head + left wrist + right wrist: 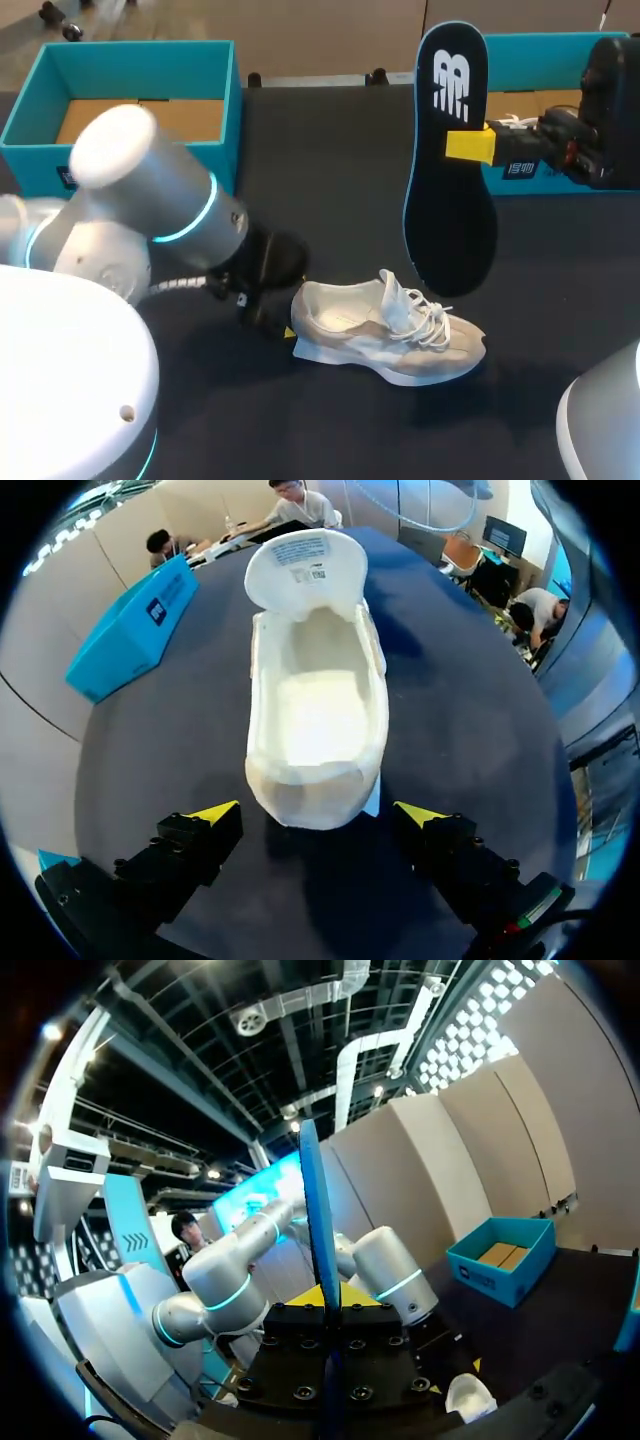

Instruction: Take the shoe out of the shoebox, open the shoe tongue, remove and reinsert the insole, then place the shoe into the shoebox

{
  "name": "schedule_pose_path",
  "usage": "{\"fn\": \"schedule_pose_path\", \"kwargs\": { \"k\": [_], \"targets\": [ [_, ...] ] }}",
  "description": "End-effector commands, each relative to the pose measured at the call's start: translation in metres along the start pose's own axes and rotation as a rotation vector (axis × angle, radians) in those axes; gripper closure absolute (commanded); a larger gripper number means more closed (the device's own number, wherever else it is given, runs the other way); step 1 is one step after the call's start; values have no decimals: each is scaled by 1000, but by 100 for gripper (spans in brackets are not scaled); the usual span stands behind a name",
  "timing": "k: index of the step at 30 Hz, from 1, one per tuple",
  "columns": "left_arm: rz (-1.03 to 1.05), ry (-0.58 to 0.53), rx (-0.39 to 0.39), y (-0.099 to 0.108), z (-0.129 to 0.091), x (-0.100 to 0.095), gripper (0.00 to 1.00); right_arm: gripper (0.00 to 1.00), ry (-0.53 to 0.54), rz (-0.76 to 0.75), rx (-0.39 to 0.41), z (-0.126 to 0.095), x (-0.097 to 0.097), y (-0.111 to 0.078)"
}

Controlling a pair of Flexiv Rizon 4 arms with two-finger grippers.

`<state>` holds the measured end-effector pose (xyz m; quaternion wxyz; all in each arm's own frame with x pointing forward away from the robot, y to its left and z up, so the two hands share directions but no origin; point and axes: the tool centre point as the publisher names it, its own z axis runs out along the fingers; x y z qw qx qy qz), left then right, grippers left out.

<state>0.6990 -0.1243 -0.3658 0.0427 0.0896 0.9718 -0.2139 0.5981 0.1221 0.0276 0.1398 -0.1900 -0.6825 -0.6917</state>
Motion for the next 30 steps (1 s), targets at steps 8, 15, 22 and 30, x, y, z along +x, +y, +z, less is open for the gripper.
{"fn": "schedule_pose_path", "kwargs": {
  "k": [8, 15, 22, 30],
  "targets": [
    [114, -25, -349, -16, -7, 1, 0, 100, 1, 1, 2, 2, -2, 1],
    [102, -20, -428, -14, 2, 2, 0, 100, 1, 1, 2, 2, -2, 1],
    [100, -21, -440, -14, -5, -1, 0, 100, 1, 1, 2, 2, -2, 1],
    [91, -26, -418, -38, -35, -8, 0, 100, 1, 1, 2, 2, -2, 1]
  ]
}}
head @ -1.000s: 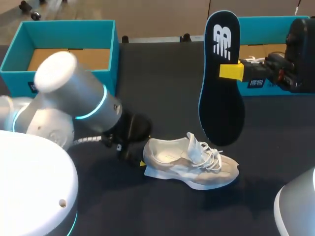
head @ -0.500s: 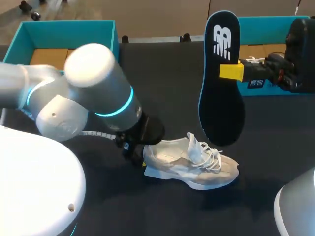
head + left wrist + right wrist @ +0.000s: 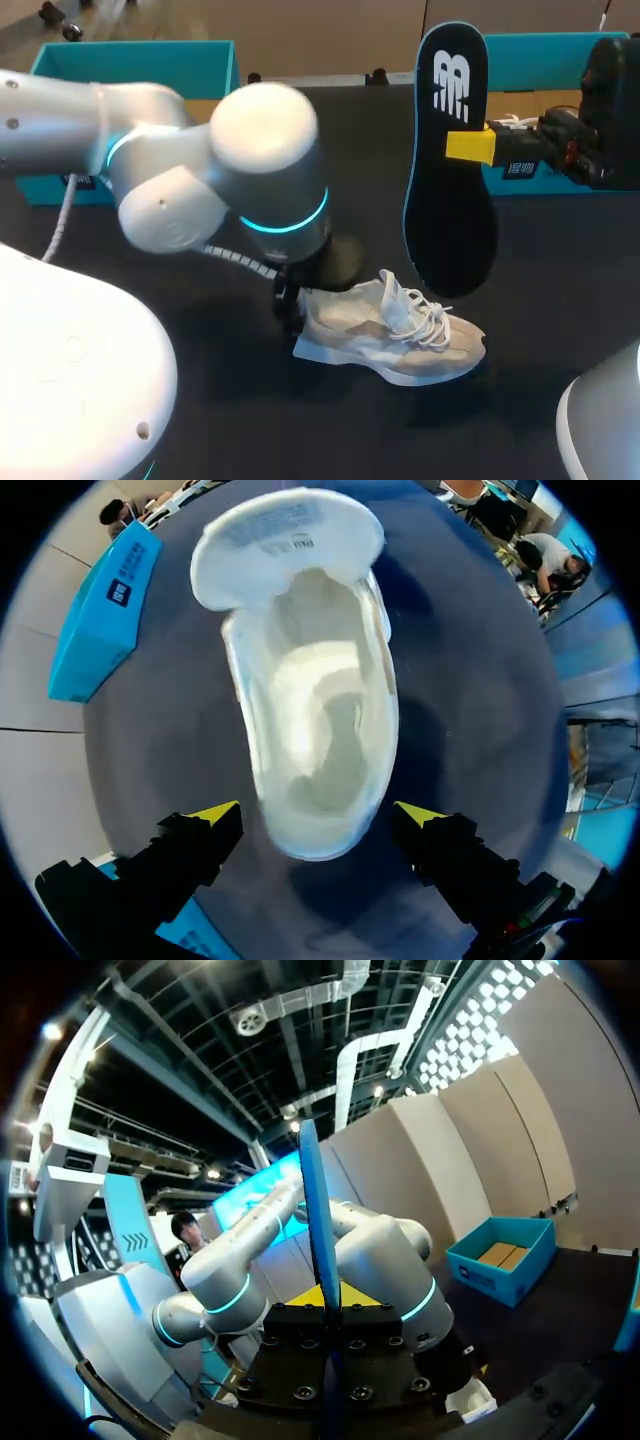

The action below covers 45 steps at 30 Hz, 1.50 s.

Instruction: Take the shoe out of the shoebox, open the shoe tongue, remove and reinsert the insole, then place the shoe into the shoebox

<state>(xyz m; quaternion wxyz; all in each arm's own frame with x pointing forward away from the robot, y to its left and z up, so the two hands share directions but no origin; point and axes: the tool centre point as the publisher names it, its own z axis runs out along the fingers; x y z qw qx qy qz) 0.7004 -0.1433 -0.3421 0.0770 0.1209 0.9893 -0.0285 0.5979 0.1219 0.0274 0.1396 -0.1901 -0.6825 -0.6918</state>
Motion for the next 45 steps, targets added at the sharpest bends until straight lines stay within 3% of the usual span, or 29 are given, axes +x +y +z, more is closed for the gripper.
{"fn": "schedule_pose_path", "kwargs": {
  "k": [1, 8, 12, 17, 25, 34, 36, 38, 39, 40, 45],
  "targets": [
    [1, -20, -38, -6, -29, -5, 0, 100, 2, 1, 2, 2, -2, 1],
    [0, -27, 5, -31, -28, -28, 0, 100, 2, 1, 2, 2, -2, 1],
    [0, 0, 63, -48, -15, -41, 0, 100, 2, 1, 2, 2, -2, 1],
    [-26, 40, 47, -65, 11, -53, 0, 100, 2, 1, 2, 2, -2, 1],
    [-20, 49, 49, -74, 30, -49, 0, 100, 2, 1, 2, 2, -2, 1],
    [-49, 70, 58, -68, 47, -40, 0, 100, 2, 1, 2, 2, -2, 1],
    [-52, 72, 61, -66, 47, -39, 21, 100, 2, 1, 2, 2, -2, 1],
    [-57, 75, 64, -65, 47, -38, 78, 100, 2, 1, 2, 2, -2, 1],
    [-57, 75, 64, -65, 47, -38, 91, 100, 2, 1, 2, 2, -2, 1],
    [-58, 77, 65, -64, 48, -37, 100, 100, 2, 1, 2, 2, -2, 1],
    [-53, 76, 66, -65, 48, -34, 100, 100, 2, 1, 2, 2, -2, 1]
  ]
}}
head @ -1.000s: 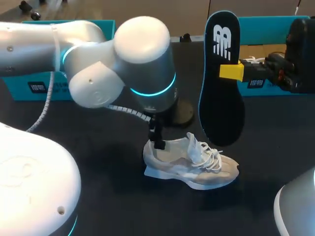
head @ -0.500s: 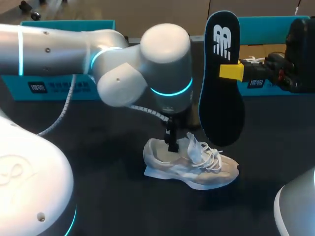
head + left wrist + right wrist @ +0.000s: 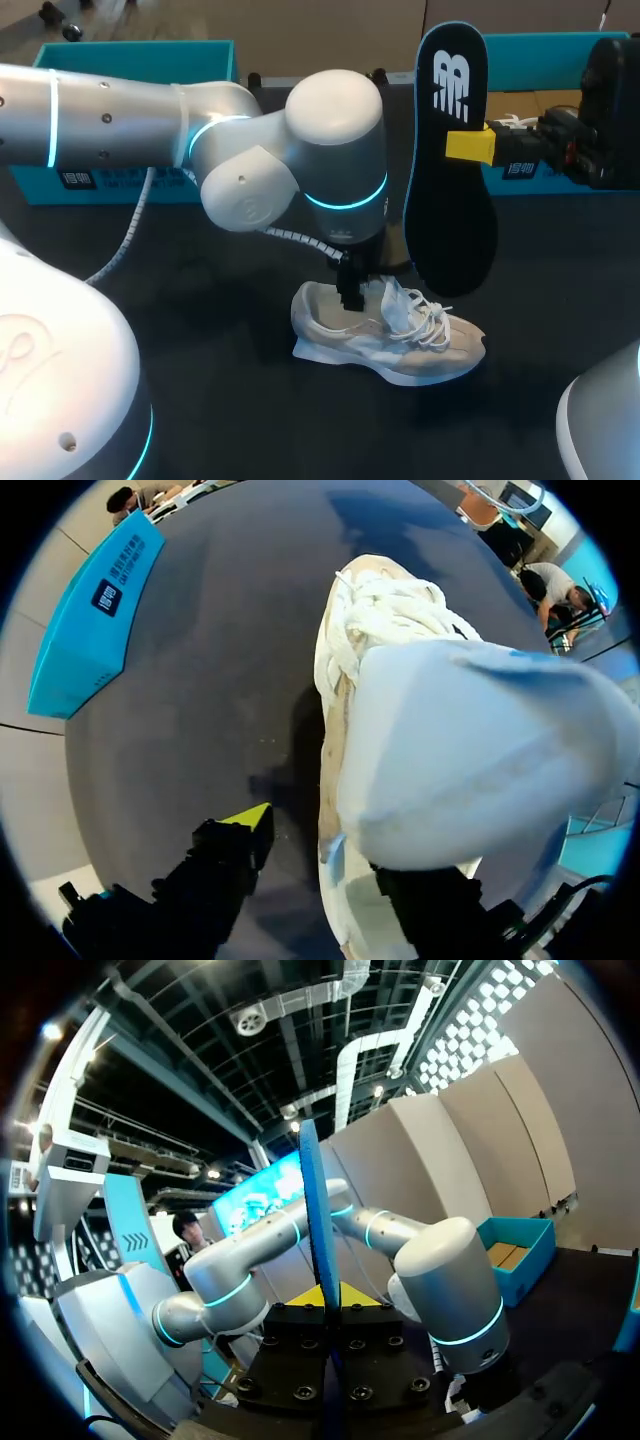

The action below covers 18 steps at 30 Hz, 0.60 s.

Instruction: Take the shoe out of the shoebox, open the shoe tongue, remove and reinsert the insole, then place the shoe into the shoebox

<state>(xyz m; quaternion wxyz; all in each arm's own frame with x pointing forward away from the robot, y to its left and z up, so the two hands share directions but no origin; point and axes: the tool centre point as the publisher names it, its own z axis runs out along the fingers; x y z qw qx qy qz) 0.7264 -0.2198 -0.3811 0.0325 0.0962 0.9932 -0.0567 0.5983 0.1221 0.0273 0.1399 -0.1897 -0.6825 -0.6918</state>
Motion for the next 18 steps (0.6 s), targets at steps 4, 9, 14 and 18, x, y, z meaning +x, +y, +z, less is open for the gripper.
{"fn": "schedule_pose_path", "kwargs": {
  "k": [4, 9, 14, 18],
  "targets": [
    [13, -2, 8, 1, -2, 4, 100, 100, 1, 1, 2, 2, -2, 1],
    [54, -18, 21, 1, -12, 7, 100, 100, 1, 1, 2, 2, -2, 1],
    [105, -25, 63, 2, -32, 8, 100, 100, 1, 1, 2, 2, -2, 1],
    [182, -27, 108, 4, -49, 8, 100, 100, 1, 1, 2, 2, -2, 1]
  ]
}}
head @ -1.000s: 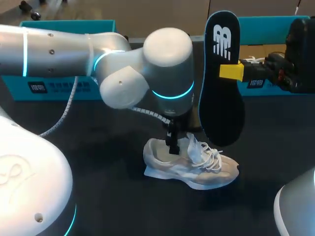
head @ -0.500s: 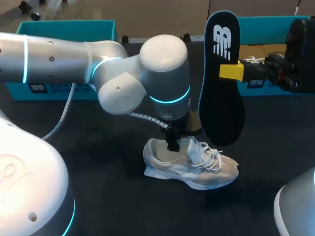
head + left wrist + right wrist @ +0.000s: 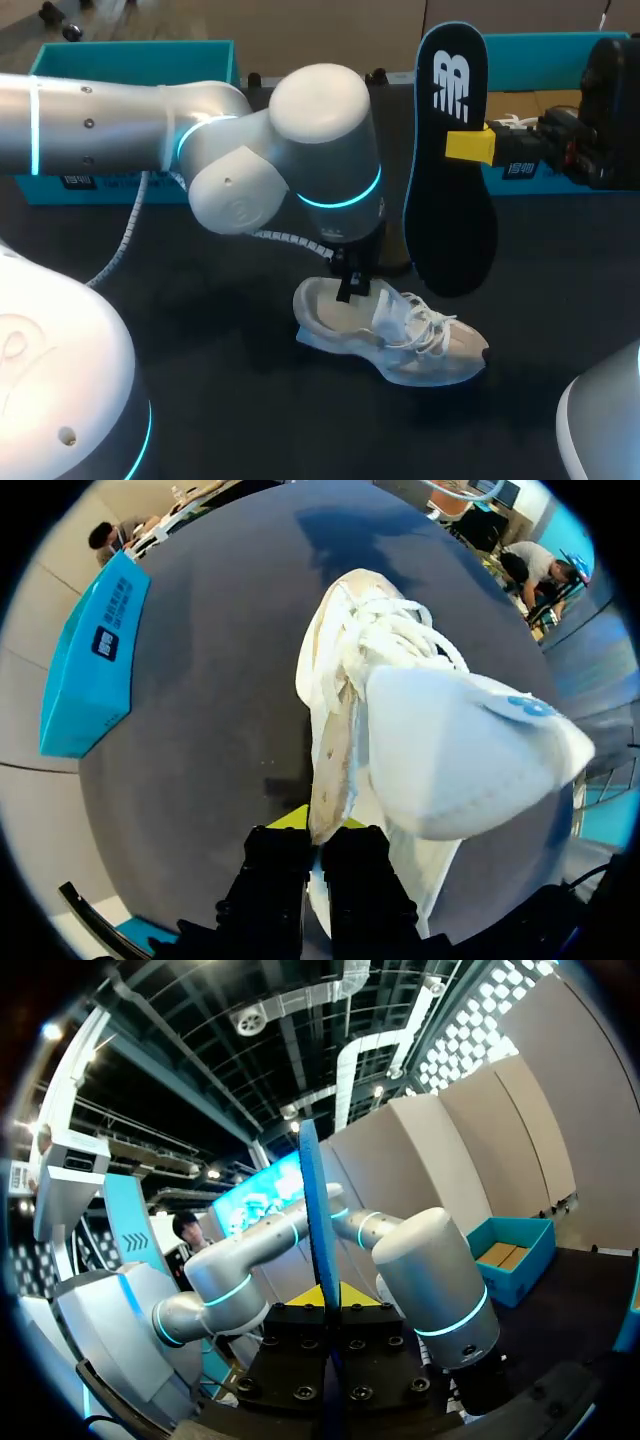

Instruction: Take the shoe out of the shoebox, open the shoe tongue, remove and reinsert the insole, then place the shoe into the shoebox

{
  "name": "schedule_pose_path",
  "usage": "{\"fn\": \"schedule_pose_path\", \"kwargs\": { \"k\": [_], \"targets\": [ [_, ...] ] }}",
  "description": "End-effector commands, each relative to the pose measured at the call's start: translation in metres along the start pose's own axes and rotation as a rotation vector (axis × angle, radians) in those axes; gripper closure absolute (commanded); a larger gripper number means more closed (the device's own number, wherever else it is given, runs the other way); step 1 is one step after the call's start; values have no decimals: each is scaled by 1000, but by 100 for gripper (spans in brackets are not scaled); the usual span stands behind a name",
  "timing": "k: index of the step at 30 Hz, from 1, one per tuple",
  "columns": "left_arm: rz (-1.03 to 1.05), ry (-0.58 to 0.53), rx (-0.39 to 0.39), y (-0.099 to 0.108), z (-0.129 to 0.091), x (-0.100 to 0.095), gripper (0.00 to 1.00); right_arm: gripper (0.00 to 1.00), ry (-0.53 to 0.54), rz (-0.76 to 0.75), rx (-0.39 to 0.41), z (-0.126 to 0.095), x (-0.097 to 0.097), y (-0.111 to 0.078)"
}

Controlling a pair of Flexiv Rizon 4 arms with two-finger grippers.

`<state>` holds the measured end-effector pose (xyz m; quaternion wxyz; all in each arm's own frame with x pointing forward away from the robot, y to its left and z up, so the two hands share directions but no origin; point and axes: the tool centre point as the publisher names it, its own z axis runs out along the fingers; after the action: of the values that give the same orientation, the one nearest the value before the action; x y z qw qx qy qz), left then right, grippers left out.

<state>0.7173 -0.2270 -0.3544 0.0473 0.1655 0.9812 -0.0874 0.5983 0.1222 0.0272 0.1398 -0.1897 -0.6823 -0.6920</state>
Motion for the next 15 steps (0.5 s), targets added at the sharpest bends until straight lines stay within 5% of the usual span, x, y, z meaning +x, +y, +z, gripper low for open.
{"fn": "schedule_pose_path", "kwargs": {
  "k": [1, 5, 8, 15],
  "targets": [
    [68, -2, 52, 13, -29, 4, 100, 100, 1, 1, 2, 2, -2, 1],
    [290, -42, 141, 13, -48, 7, 100, 100, 1, 1, 2, 2, -2, 1],
    [379, -327, 49, 16, -59, 12, 100, 100, 1, 1, 2, 2, -2, 1],
    [379, -327, 49, 16, -59, 12, 100, 100, 1, 1, 2, 2, -2, 1]
  ]
}}
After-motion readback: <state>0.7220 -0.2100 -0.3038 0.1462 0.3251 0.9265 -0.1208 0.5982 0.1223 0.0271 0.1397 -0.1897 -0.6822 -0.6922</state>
